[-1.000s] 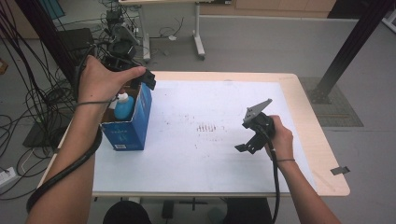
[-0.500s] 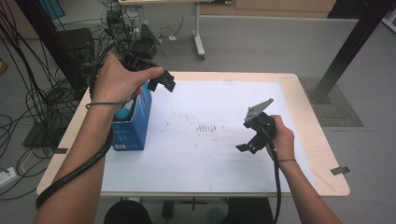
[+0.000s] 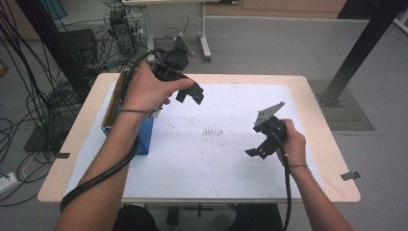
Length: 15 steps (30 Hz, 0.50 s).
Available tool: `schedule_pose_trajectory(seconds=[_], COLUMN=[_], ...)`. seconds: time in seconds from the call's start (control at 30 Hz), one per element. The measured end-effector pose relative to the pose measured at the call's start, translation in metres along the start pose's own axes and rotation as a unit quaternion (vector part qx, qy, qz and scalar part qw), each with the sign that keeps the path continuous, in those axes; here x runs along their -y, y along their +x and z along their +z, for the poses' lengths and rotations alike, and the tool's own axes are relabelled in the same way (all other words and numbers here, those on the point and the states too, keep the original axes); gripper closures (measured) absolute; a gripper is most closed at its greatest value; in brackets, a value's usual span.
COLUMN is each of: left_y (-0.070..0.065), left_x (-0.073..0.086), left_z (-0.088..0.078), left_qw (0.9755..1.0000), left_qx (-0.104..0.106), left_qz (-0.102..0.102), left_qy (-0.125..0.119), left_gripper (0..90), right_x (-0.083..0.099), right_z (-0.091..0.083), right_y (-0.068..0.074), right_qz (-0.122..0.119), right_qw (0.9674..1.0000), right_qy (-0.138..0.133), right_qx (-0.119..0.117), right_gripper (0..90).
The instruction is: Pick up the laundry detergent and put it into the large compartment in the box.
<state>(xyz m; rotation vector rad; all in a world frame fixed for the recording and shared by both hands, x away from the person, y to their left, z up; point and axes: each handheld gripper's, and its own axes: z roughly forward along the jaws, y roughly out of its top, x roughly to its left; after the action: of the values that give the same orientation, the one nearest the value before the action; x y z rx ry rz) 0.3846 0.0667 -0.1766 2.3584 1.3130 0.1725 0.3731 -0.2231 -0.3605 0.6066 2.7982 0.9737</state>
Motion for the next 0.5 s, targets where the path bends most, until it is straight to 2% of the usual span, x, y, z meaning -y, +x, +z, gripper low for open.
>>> schedule_pose_trajectory(seconds=[0.07, 0.17, 0.2, 0.5], left_y=[-0.004, -0.006, -0.007, -0.004], left_x=[0.000, 0.000, 0.001, 0.009], left_z=[0.014, 0.021, 0.029, 0.052], left_qw=[0.9999, 0.9998, 0.9997, 0.9991], left_qx=[0.007, 0.011, 0.015, 0.032], left_qz=[0.004, 0.005, 0.006, -0.002], left_qy=[0.010, 0.014, 0.020, 0.029], left_gripper=[9.1, 9.1, 9.1, 9.2], right_x=[0.000, 0.001, 0.002, 0.003], right_z=[-0.001, -0.002, -0.003, -0.006], right_y=[0.000, 0.000, 0.000, -0.003], right_qz=[0.000, 0.001, 0.002, 0.004], right_qw=[1.0000, 1.0000, 1.0000, 1.0000], right_qy=[-0.001, 0.000, 0.000, -0.001], right_qx=[0.001, 0.002, 0.003, 0.005], right_gripper=[1.4, 1.4, 1.4, 1.4])
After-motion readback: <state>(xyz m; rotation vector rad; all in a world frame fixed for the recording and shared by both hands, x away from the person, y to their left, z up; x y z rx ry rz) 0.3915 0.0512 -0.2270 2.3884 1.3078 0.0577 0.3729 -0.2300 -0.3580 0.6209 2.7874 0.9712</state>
